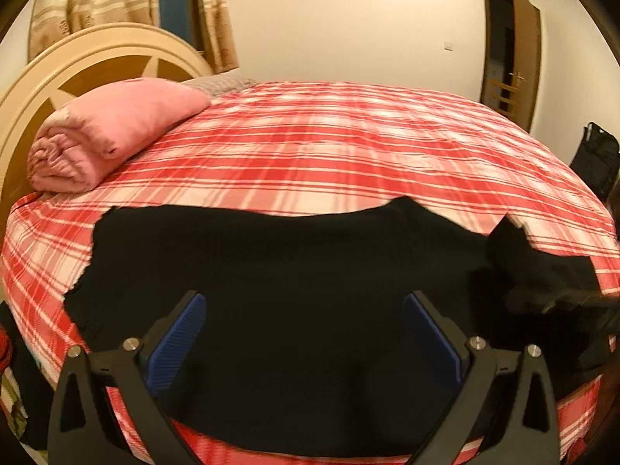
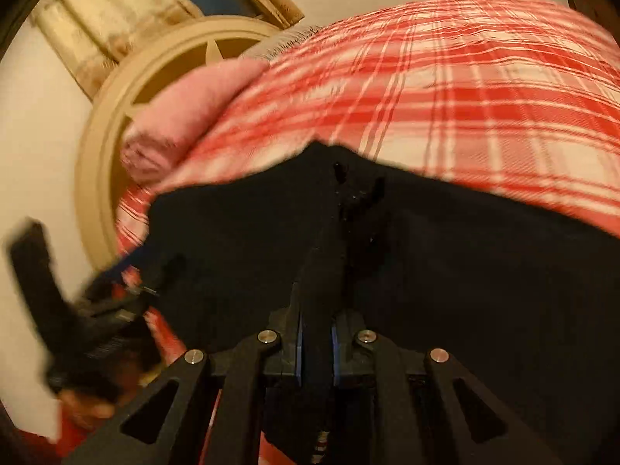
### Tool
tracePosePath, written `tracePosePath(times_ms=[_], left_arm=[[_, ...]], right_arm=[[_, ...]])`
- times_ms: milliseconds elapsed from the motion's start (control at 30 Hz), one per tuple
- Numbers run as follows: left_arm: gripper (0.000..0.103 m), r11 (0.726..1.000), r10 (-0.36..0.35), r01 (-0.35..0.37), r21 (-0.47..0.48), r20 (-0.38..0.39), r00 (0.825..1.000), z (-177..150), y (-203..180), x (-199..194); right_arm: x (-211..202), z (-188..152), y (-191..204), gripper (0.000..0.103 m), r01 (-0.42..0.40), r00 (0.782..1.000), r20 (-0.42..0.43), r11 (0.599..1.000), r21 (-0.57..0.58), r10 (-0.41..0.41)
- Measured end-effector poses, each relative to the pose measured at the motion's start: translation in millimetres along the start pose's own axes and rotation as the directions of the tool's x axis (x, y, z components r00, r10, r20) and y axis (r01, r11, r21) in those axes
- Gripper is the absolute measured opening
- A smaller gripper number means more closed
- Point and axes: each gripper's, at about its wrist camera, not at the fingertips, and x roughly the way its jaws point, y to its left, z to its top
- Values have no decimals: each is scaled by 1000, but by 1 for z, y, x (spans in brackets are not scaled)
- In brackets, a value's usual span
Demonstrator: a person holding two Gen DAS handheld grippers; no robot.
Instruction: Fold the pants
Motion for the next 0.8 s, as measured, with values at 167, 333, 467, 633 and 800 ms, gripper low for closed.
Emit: tracePosePath(times_ms=[167, 333, 467, 633, 800], left_arm=[[103, 1000, 27, -27, 5, -5, 1000, -2, 8, 7], [103, 1000, 7, -7, -10, -6, 1000, 1, 5, 9], [103, 1000, -5, 4, 27, 13, 1000, 4, -5, 5], [103, 996, -62, 60, 70, 32, 998, 13, -29, 1], [103, 981, -152, 146, 130, 38, 988, 15, -79, 2]], right_arm=[[3, -12, 9, 64, -52, 994, 94, 996, -72, 58], [-25, -8, 6, 68, -317, 943, 102, 948, -30, 318], [-69, -6, -30, 30, -166, 965, 206, 986, 6, 161], [-113, -25, -76, 27, 117, 953, 275, 992, 47, -125], [-124, -41, -124, 27, 180, 939, 268, 971, 161, -218]])
